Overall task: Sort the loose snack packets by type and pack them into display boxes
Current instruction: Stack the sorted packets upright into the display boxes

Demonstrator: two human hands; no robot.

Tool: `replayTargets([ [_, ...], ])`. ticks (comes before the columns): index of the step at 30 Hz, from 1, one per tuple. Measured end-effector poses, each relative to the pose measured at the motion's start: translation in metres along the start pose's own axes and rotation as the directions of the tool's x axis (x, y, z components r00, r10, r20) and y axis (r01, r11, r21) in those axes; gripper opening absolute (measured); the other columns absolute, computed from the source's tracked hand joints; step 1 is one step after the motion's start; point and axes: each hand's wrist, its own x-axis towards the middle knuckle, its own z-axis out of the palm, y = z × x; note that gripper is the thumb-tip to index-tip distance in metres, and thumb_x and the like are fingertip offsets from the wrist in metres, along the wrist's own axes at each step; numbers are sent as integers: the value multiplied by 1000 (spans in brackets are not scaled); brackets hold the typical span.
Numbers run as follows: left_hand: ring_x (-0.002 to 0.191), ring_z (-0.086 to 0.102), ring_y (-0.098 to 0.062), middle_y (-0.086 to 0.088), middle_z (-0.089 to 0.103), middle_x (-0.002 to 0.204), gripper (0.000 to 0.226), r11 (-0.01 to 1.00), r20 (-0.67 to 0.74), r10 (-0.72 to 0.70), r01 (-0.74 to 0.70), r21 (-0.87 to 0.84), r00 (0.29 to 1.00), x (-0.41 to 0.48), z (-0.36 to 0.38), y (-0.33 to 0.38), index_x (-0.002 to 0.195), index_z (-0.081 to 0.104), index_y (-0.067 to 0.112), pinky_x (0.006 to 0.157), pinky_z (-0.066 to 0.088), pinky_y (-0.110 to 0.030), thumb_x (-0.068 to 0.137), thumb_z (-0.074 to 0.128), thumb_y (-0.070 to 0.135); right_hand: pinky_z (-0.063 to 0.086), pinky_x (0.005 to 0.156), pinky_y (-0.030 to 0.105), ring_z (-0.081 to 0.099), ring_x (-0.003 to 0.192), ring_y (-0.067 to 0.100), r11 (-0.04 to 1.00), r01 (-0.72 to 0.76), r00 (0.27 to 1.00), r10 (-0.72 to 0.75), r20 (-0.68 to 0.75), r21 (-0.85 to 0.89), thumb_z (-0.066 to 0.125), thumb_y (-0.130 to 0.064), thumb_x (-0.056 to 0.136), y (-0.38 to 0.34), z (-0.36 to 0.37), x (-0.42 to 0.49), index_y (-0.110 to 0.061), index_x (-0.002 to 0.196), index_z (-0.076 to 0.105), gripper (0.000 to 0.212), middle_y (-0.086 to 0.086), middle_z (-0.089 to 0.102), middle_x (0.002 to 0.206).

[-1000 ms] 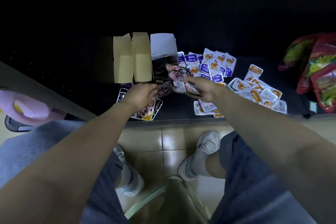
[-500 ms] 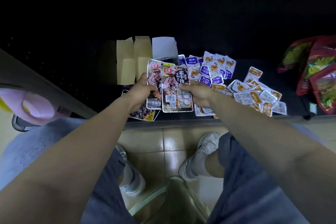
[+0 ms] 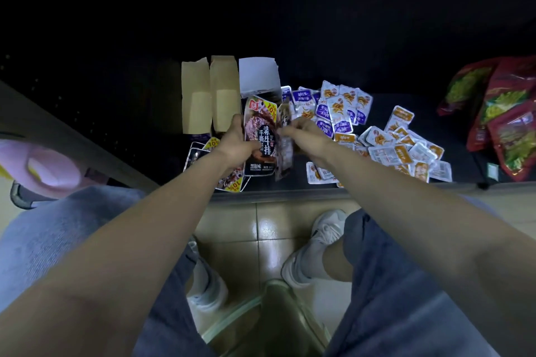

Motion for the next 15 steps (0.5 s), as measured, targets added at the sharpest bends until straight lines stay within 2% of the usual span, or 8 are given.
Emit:
replayTargets([
  [2, 113, 54, -21, -5, 56, 122, 55, 999, 15, -4, 5, -48, 1000, 0, 5, 2, 136, 28, 17, 85, 43, -25, 92, 57, 2, 54, 72, 32, 64, 85, 20, 993, -8, 988, -10, 156, 115, 61, -25, 92, -4, 7, -5, -10, 100, 55, 18, 6, 66, 96],
  [4, 108, 56, -21, -7, 58, 119, 54, 992, 0, -21, 21, -123, 1000, -1, 5, 6, 136, 28, 18, 72, 44, -22, 92, 56, 2, 55, 75, 30, 62, 95, 19, 976, 8, 979, -51, 196, 217, 50, -20, 97, -3, 8, -5, -10, 106, 59, 16, 5, 64, 105],
  [6, 110, 54, -20, -5, 54, 126, 52, 969, -22, -58, 51, -241, 998, 0, 3, 6, 139, 26, 19, 80, 46, -28, 95, 53, 8, 55, 77, 29, 59, 96, 19, 975, 79, 978, -116, 172, 209, 48, -2, 95, 3, 6, -3, -11, 108, 61, 20, 7, 62, 108],
  [8, 121, 50, -24, -4, 47, 139, 53, 938, -5, -87, 80, -337, 996, 3, 0, 4, 142, 25, 25, 97, 45, -44, 97, 53, 28, 54, 82, 31, 59, 94, 19, 983, 157, 976, -170, 137, 99, 56, 8, 88, 9, 6, 1, -17, 106, 64, 31, 10, 61, 112],
  [10, 134, 39, -29, -6, 37, 150, 74, 938, 32, -98, 103, -331, 995, 1, 0, 4, 144, 22, 30, 106, 35, -56, 86, 62, 52, 52, 93, 35, 59, 92, 19, 981, 190, 976, -192, 102, 27, 64, 9, 83, 10, 6, 0, -22, 104, 65, 37, 16, 61, 115],
  [11, 137, 36, -29, -6, 36, 151, 85, 950, 37, -105, 111, -293, 994, 1, -1, 4, 145, 21, 29, 109, 32, -54, 80, 69, 53, 51, 96, 37, 59, 91, 19, 980, 197, 975, -197, 97, 8, 67, 7, 81, 9, 6, 0, -22, 104, 65, 37, 19, 62, 111],
  [13, 131, 43, -27, -8, 47, 141, 85, 968, -6, -105, 101, -228, 994, 5, 0, 0, 144, 25, 19, 108, 36, -43, 78, 78, 29, 52, 91, 33, 55, 88, 17, 974, 223, 969, -218, 114, -33, 69, 4, 81, 8, 6, -2, -20, 107, 65, 36, 13, 62, 100],
  [15, 122, 52, -26, -8, 55, 131, 73, 976, -24, -117, 110, -189, 993, 9, -2, -1, 140, 31, 13, 105, 41, -39, 80, 74, 9, 51, 77, 21, 51, 92, 15, 966, 248, 967, -242, 79, -68, 68, 2, 83, 5, 6, -2, -17, 118, 60, 41, 3, 56, 106],
])
